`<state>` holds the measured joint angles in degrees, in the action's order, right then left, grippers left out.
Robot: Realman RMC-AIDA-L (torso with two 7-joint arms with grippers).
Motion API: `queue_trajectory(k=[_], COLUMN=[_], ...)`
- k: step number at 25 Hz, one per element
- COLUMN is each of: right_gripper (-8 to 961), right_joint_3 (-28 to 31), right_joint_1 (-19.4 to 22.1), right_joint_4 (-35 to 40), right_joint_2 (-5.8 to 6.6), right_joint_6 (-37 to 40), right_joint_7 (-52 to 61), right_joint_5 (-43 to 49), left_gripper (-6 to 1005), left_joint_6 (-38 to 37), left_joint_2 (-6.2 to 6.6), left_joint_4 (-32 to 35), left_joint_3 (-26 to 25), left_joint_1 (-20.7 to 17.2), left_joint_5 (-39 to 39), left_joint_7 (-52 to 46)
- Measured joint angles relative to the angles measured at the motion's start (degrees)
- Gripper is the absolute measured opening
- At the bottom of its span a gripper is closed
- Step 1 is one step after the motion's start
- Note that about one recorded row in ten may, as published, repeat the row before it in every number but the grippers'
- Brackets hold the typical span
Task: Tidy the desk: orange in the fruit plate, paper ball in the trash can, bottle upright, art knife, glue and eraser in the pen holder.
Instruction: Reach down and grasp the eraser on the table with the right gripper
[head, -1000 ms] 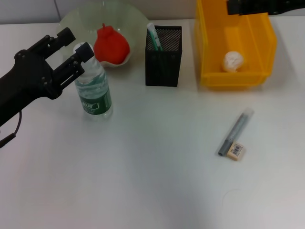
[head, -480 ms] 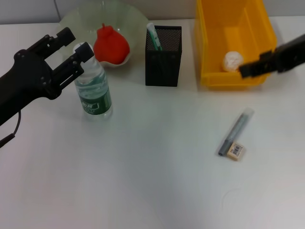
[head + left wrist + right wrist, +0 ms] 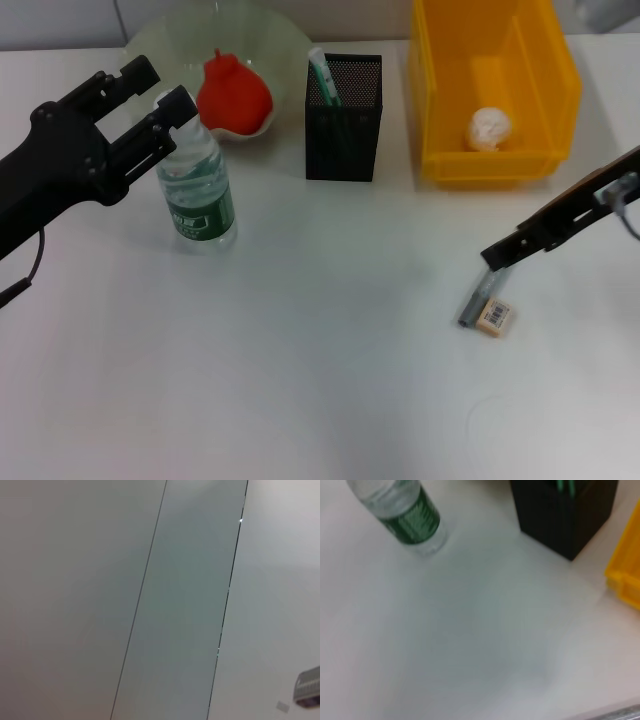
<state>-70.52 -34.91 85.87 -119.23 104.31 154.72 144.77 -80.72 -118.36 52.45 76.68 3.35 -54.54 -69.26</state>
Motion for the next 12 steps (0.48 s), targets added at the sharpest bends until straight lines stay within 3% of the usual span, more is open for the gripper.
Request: queue_trajectory(k=[8, 12], right_gripper=[624, 625], right_joint_3=[-2.34, -4.35], right_joint_1=[-4.21, -6.45], right_joint_4=[-10.84, -14.41], right_joint_2=[0.04, 0.01], right_joint_6=[-2.87, -3.09], right_joint_7=[-0.43, -0.40], right_joint_5=[0.71, 6.23], left_gripper=[595, 595], left_joint_6=[0.27, 0.31], left_joint_2=[-0.10, -0.12], left_joint_4=[-0.09, -0.09], left_joint_3=[-0.08, -0.53], left_joint_1=[0.25, 0.17], left_joint_5=[-0.04, 0.10], left_joint_7=[0.10, 0.02])
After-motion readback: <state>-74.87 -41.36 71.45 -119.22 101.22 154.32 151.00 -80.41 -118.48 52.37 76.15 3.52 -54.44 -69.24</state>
